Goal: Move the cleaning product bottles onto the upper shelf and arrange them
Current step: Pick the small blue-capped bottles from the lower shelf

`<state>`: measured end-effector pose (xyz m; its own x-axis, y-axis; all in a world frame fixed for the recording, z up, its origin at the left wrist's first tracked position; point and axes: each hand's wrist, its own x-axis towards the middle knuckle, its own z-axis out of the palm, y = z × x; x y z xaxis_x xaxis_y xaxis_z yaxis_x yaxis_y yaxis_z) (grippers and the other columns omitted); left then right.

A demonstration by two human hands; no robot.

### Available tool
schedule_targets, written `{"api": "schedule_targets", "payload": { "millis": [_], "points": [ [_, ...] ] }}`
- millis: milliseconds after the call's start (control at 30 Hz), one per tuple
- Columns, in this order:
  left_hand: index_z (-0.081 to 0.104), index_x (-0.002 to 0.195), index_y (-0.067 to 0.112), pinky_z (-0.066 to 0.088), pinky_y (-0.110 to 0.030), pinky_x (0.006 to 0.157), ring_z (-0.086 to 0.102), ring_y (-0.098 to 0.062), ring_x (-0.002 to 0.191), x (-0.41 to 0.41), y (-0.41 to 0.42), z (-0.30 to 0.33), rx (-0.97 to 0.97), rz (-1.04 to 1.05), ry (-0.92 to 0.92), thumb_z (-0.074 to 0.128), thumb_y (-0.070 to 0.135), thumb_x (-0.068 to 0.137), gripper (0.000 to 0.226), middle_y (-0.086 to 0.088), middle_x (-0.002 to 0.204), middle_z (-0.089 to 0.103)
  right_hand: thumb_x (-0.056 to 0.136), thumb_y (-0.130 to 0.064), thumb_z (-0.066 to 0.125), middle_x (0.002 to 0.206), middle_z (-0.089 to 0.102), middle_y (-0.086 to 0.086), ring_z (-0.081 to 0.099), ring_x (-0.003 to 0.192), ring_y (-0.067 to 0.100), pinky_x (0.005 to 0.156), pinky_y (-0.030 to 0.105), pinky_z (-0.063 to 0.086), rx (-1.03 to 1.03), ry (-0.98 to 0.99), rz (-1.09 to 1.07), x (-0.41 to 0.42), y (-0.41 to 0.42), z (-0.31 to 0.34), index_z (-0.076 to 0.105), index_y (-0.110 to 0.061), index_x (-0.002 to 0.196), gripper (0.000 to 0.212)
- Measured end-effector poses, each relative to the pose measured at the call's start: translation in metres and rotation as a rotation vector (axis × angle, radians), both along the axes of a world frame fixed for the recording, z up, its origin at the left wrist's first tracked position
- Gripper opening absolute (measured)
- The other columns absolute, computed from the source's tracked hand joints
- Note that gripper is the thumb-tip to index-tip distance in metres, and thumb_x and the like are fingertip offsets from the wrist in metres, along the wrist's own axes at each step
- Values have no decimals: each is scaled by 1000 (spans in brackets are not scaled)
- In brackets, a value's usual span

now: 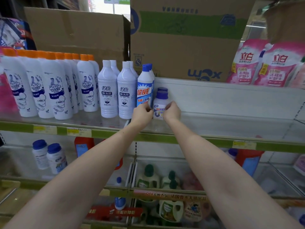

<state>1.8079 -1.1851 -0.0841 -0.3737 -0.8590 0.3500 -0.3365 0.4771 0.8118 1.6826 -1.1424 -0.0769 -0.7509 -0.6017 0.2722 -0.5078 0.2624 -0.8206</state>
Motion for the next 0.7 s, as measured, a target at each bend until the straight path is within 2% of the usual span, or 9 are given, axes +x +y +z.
{"api": "schedule_targets", "payload": {
  "millis": [100,333,500,600,700],
  "points": [
    [68,95,6,61,-44,79,70,-28,87,0,-1,3,16,7,35,58,17,96,15,-13,90,71,92,-5,64,118,64,10,61,110,28,79,26,42,5,4,56,6,5,-1,59,-11,108,17],
    [68,101,7,60,-43,82,68,-29,94,2,5,2,17,4,20,59,17,96,14,-13,97,71,94,-5,62,124,63,13,59,114,30,84,28,43,24,12,87,0,10,0,60,-7,117,23],
    [67,102,6,60,-39,78,68,-28,93,2,11,4,17,4,1,57,13,96,14,-13,97,71,94,-6,60,123,65,11,60,116,30,87,27,43,25,1,152,-10,16,-3,62,-9,117,24],
    [66,104,4,56,-29,65,67,-22,78,-2,21,9,39,-20,4,56,12,98,14,-14,93,71,94,-6,58,121,66,10,60,114,28,91,27,45,4,-27,156,-20,27,-3,62,-9,115,22],
    [64,102,6,49,-20,52,64,-18,68,-13,35,14,65,-54,9,55,10,99,11,-16,92,71,88,-8,57,109,69,12,66,104,34,94,44,56,-39,-71,142,-37,43,-4,59,-18,93,11]
  ]
}}
